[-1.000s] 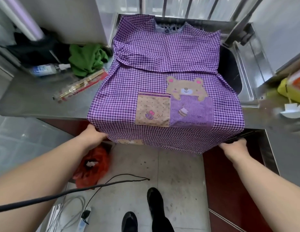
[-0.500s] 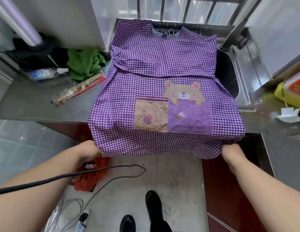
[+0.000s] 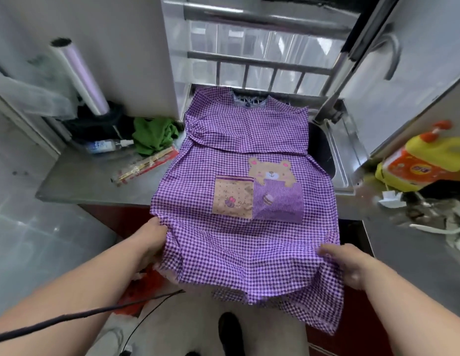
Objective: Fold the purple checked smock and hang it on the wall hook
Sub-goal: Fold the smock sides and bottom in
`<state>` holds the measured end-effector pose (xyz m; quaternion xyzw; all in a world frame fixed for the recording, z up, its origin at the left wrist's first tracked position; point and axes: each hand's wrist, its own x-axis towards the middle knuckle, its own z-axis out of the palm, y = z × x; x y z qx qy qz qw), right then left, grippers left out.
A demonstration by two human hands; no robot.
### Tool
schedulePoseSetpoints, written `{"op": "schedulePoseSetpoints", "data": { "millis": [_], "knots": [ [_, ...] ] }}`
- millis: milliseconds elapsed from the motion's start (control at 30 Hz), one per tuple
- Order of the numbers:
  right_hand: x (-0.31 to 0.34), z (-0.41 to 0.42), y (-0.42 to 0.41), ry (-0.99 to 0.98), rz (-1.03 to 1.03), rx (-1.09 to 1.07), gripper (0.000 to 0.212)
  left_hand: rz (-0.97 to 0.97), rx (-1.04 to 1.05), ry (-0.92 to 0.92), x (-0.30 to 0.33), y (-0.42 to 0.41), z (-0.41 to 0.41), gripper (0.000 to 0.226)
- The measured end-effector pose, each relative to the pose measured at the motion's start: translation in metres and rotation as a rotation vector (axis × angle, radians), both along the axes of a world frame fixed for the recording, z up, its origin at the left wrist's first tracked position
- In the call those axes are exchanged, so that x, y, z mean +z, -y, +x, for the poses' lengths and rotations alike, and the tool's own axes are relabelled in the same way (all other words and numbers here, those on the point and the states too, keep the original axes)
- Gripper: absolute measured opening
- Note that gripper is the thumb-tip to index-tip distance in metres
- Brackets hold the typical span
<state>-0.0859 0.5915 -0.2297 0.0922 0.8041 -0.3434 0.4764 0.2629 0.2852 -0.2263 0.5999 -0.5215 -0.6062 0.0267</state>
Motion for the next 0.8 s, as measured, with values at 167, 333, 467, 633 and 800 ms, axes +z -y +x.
{"op": "schedulePoseSetpoints", "data": {
  "millis": [167,333,467,633,800],
  "knots": [
    [0.041,0.016,-0.009,-0.044,0.07,0.132,0.02,0.23,0.249,-0.126,0.048,-0.008,-0.007,0.038],
    [0.081,0.034,0.002,-0.277,0.105,0.312,0.026,0.201,0.136,-0.012,0.09,-0.006,-0.014,0.033],
    [0.112,0.035,0.015,-0.363,0.149,0.402,0.033,-0.077,0.052,0.116,0.117,0.006,-0.025,0.042],
    [0.14,0.022,0.023,0.211,-0.227,-0.166,0.015,0.189,-0.131,0.149,0.116,0.034,-0.014,0.079],
    [0.164,-0.002,0.03,0.416,-0.464,-0.291,0.028,0.336,-0.423,0.189,0.164,0.031,-0.026,0.026]
  ]
}}
